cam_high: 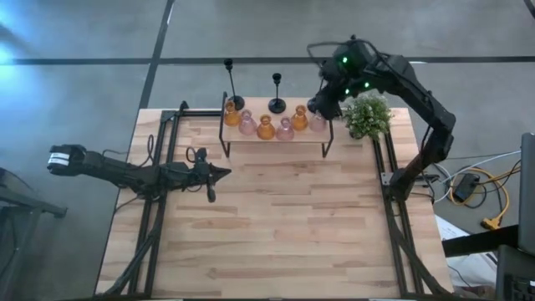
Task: Pick & Place candle stick holders
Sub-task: Put the pink candle holder on the shelf
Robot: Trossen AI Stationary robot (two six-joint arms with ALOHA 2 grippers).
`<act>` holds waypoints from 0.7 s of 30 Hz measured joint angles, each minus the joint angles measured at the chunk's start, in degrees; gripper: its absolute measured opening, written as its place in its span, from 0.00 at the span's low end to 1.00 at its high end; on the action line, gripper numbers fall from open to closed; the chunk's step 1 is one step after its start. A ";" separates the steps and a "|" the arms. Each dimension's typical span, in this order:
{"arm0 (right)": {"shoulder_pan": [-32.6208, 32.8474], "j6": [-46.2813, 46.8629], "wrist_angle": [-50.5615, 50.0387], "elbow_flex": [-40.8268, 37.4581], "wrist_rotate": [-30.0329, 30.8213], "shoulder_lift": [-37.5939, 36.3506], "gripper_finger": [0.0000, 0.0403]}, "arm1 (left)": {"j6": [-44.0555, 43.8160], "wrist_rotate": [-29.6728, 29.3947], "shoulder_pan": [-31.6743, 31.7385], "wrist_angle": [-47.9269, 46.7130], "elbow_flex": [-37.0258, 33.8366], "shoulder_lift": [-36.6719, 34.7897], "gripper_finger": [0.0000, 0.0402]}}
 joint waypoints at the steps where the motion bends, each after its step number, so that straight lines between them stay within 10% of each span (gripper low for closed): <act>1: 1.67 -1.44 -0.05 0.22 -0.04 0.05 0.24 | 0.00 -0.02 0.00 0.00 0.00 0.00 0.03; 11: 11.82 -20.82 0.34 -4.30 11.55 1.44 0.04 | 0.00 -0.02 0.00 0.00 0.00 -0.02 0.03; 21: 11.64 -31.75 -3.79 -5.66 16.11 9.04 0.18 | -0.02 0.00 0.00 -0.41 -0.02 -0.02 0.03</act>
